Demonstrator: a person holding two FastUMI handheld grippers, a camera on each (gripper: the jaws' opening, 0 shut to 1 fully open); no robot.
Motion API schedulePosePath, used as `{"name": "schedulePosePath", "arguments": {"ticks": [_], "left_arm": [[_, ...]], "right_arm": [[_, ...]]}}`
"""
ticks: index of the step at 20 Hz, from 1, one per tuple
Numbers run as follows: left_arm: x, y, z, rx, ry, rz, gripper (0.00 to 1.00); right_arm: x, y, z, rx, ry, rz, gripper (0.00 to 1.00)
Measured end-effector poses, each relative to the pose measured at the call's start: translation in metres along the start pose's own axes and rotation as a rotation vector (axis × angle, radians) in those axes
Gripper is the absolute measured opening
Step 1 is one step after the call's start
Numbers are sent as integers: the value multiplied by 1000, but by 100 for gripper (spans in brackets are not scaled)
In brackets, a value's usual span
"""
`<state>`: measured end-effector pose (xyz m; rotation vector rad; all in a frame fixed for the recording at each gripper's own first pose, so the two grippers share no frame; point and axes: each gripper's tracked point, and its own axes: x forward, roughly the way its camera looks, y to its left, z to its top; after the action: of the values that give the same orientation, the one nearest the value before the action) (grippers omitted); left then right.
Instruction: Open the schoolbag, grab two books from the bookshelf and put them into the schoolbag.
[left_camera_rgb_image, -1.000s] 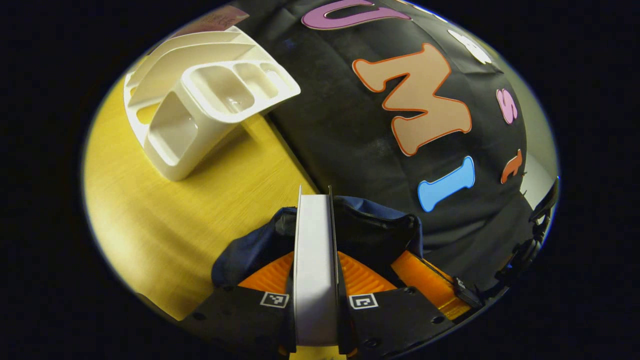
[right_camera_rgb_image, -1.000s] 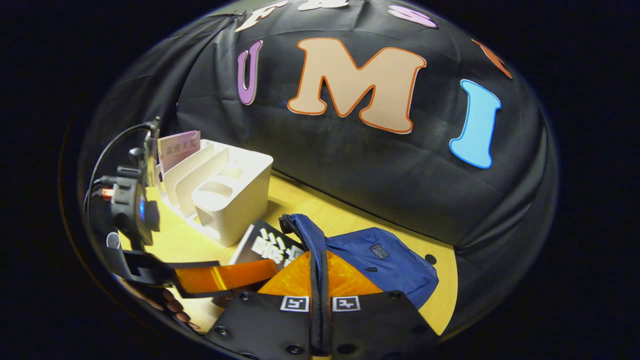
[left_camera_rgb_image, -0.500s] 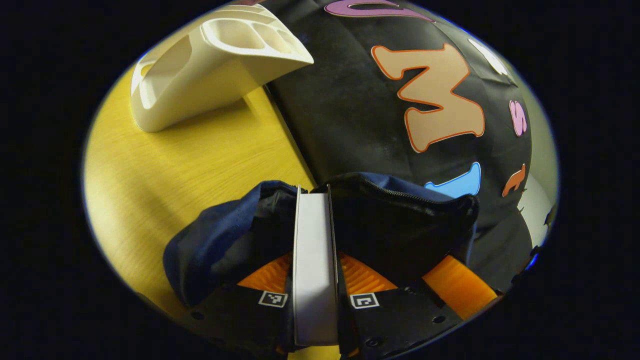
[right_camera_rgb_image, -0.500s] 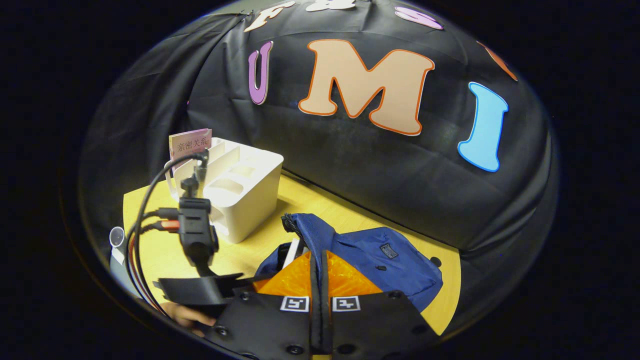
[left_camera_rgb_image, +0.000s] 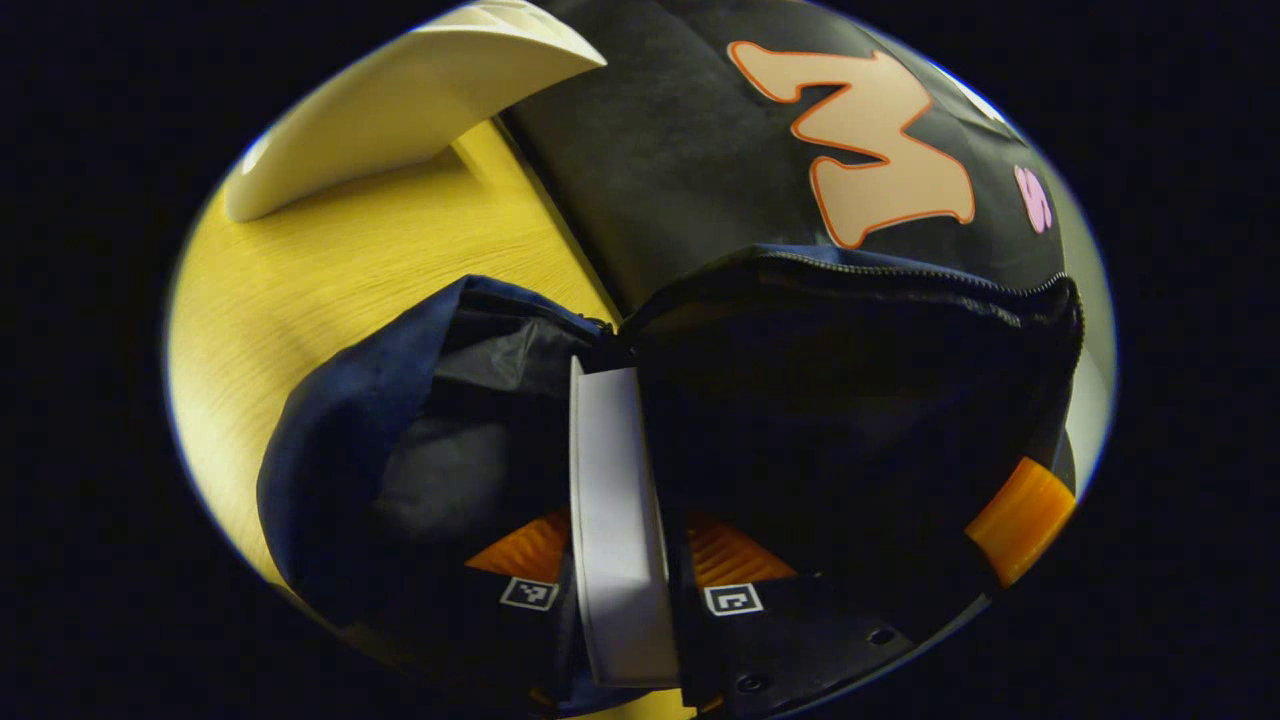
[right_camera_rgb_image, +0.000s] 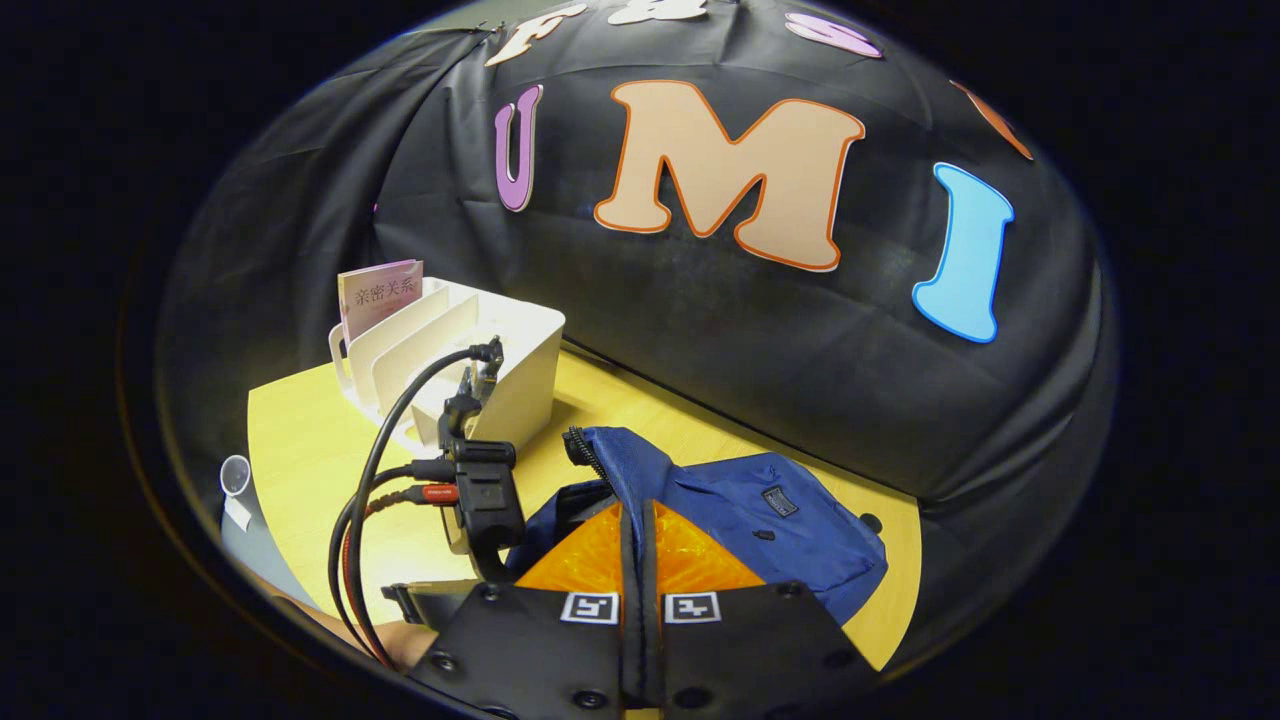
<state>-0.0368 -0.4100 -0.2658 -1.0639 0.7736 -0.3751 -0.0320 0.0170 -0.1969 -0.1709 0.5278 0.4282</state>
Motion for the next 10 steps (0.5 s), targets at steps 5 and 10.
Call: {"name": "schedulePosePath", "arguments": {"ticks": [5, 10], "left_arm": [[-27, 14, -3, 202, 60, 84, 95], [-68, 7, 25, 306, 17, 116, 95]], "right_arm": [[1, -13, 5, 35, -7, -19, 3], [3, -17, 5, 59, -7, -32, 3]]}}
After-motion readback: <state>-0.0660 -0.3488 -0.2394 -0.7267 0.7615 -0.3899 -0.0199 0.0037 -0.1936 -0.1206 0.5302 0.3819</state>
